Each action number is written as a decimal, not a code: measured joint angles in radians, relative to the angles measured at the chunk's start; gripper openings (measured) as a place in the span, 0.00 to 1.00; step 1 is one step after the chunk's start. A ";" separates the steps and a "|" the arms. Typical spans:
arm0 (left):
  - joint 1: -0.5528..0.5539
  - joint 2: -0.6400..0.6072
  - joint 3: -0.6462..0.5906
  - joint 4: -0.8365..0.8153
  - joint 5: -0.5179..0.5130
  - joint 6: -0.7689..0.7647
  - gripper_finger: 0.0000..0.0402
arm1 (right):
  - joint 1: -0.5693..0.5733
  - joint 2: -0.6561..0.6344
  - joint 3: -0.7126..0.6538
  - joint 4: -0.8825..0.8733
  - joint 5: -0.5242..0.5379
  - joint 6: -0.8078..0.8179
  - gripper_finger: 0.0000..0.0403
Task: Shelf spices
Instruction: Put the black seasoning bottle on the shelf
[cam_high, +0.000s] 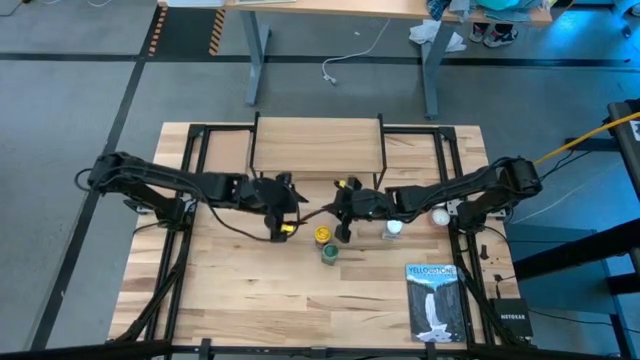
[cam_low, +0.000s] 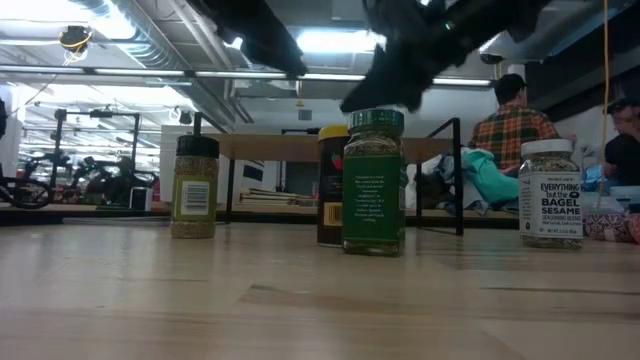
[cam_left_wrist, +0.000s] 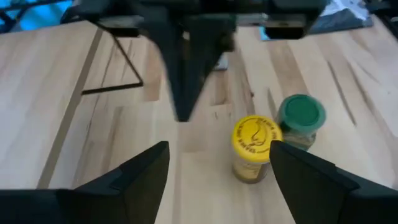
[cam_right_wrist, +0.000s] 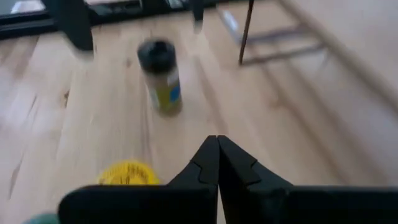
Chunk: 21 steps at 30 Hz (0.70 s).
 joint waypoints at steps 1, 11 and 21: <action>-0.005 0.001 0.000 0.008 0.000 0.001 0.68 | 0.000 -0.009 0.015 -0.006 0.002 -0.032 0.00; -0.047 0.001 0.000 0.018 0.015 -0.007 0.68 | 0.001 -0.204 0.230 -0.406 0.134 -0.204 0.00; -0.041 0.147 0.000 0.125 0.163 0.045 0.64 | 0.001 -0.372 0.255 -0.536 0.215 -0.228 0.00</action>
